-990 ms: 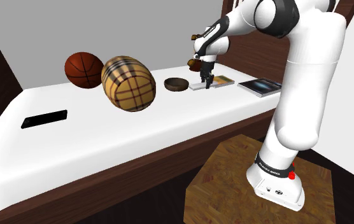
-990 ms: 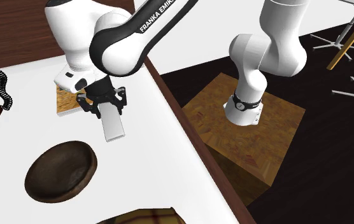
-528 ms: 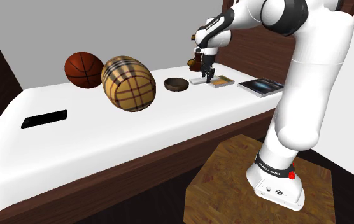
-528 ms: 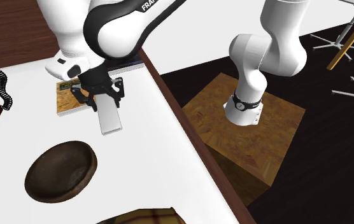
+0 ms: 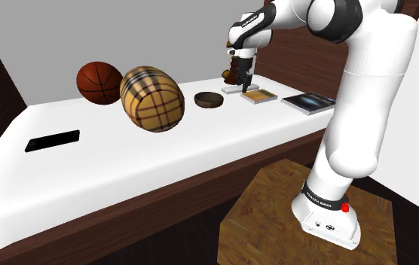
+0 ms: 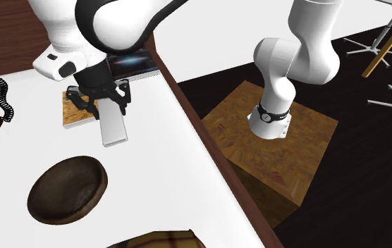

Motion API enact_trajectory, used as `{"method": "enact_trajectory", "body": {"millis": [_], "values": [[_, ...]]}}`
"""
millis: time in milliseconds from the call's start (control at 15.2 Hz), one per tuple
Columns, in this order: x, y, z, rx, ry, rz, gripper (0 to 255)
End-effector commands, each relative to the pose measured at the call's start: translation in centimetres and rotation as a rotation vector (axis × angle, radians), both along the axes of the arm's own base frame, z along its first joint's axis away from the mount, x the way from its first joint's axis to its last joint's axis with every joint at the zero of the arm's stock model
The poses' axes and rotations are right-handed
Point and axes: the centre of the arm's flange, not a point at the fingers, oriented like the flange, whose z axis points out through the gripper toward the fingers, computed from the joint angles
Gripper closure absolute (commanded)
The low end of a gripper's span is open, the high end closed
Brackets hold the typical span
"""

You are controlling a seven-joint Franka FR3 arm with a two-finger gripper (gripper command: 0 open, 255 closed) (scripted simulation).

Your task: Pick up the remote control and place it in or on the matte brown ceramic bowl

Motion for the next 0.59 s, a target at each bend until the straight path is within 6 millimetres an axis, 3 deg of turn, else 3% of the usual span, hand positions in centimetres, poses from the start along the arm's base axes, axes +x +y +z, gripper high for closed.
{"method": "enact_trajectory", "body": {"millis": [0,528], "values": [[2.3,0.6,0.2,0.001,0.000,0.000,255],[12.7,2.8,0.2,0.001,0.000,0.000,255]]}}
